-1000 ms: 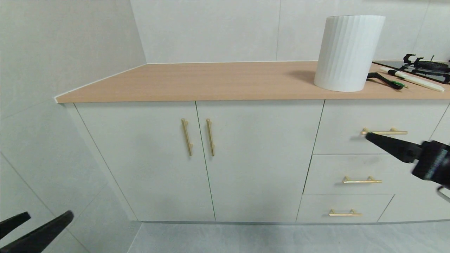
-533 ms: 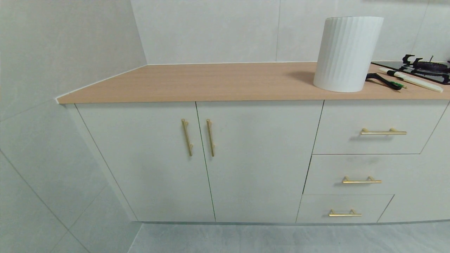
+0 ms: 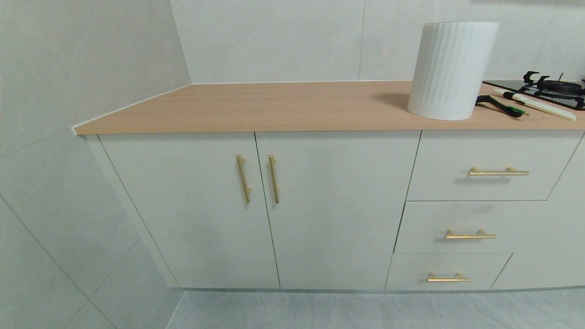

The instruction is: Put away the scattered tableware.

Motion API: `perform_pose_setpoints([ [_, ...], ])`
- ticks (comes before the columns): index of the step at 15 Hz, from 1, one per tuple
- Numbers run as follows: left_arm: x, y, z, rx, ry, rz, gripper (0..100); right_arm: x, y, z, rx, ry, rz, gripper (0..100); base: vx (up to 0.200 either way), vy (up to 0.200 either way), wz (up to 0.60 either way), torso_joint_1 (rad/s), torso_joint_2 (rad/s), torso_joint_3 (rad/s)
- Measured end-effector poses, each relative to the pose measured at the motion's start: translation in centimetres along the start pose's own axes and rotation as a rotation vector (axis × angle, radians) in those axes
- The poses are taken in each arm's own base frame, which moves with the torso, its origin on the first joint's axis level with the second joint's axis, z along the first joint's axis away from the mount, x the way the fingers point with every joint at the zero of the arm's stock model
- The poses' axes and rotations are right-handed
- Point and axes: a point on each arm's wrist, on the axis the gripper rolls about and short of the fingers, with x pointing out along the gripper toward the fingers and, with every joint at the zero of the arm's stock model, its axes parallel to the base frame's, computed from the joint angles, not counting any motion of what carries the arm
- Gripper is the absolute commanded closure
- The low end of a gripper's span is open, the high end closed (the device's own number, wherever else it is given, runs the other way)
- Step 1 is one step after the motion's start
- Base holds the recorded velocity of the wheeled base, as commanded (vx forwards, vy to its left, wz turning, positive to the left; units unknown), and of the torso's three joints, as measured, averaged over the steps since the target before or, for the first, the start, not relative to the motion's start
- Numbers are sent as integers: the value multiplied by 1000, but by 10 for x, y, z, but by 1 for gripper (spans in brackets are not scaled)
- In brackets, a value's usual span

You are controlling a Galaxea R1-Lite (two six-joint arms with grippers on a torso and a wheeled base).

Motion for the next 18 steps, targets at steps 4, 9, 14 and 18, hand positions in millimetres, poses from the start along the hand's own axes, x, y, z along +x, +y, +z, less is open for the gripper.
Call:
perform_pose_setpoints([
  [4,12,-5,-18,20,-86,-143,0,6,6,-20,-47,-26,130,0,0,0,0,0,0,0],
  [9,18,-8,-32,42,-66,-238,0,7,9,-26,-53,-11,277,0,0,0,0,0,0,0],
  [14,18,-8,-34,61,-62,-233,0,6,11,-31,-58,28,360,0,0,0,0,0,0,0],
  [18,18,-5,-37,71,-24,-138,0,6,11,-31,-58,28,360,0,0,0,0,0,0,0],
])
